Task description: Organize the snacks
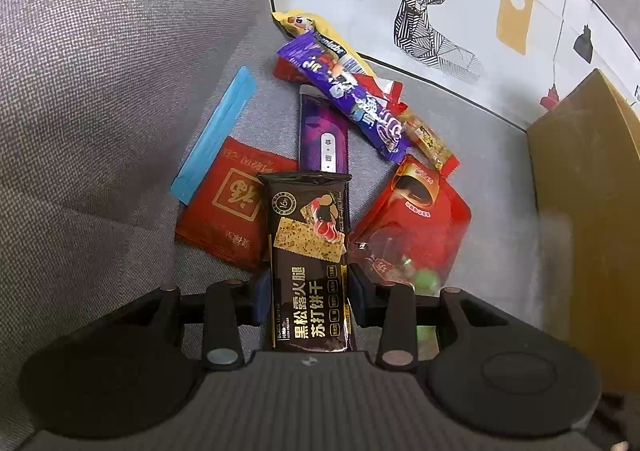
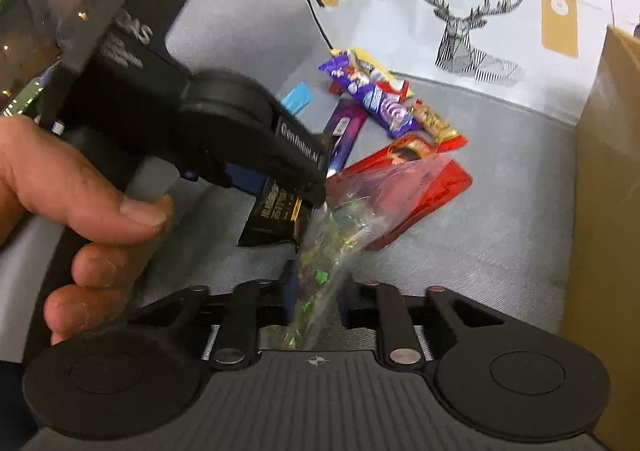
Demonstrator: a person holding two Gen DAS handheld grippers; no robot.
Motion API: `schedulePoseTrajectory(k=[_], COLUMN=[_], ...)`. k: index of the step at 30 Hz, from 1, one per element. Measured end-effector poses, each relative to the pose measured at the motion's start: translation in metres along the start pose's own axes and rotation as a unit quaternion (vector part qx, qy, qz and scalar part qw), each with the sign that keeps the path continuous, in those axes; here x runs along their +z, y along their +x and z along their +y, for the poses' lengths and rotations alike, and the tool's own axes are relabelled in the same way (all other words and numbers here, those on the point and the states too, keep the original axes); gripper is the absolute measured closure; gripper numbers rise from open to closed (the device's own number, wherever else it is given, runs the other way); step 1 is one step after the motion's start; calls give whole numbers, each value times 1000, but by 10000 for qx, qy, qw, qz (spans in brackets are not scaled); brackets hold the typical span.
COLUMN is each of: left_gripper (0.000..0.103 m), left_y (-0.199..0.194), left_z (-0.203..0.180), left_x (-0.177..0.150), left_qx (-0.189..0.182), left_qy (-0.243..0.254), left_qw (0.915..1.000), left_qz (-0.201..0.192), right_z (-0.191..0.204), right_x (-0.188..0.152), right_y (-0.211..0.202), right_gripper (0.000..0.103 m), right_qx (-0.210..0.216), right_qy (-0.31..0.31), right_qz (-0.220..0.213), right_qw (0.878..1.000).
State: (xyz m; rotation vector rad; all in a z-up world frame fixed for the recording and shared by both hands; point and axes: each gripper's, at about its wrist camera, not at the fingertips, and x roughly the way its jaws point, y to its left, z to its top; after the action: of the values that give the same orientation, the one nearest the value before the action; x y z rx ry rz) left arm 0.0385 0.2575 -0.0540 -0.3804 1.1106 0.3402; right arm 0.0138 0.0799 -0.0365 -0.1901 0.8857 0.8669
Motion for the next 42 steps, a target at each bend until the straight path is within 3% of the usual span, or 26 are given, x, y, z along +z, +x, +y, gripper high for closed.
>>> schedulePoseTrajectory(k=[4, 8, 16, 23, 25, 42], left_gripper=[60, 60, 54, 54, 58, 61], left_y=[-3, 1, 7, 9, 9, -16], left_z=[-5, -13, -25, -26, -27, -41], left_x=[-1, -3, -8, -9, -9, -6], left_qx=[-89, -188, -5, 59, 89, 88], left_qy=[53, 181, 456, 547, 576, 685], left_qw=[9999, 9996, 9989, 9984, 9982, 9976], left_qz=[-36, 63, 106, 121, 117, -102], right_z=[-7, -15, -23, -28, -26, -43], right_x=[7, 0, -10, -11, -10, 2], right_y=[-25, -34, -18, -7, -5, -48], right_gripper=[90, 90, 85, 83, 85, 88], right_qx=[-425, -682, -648, -480, -509, -514], right_qy=[-213, -377, -207, 54, 1, 426], right_qz=[-142, 39, 302, 386, 373, -608], right_qw=[9988, 9970, 9972, 9981, 9980, 9959])
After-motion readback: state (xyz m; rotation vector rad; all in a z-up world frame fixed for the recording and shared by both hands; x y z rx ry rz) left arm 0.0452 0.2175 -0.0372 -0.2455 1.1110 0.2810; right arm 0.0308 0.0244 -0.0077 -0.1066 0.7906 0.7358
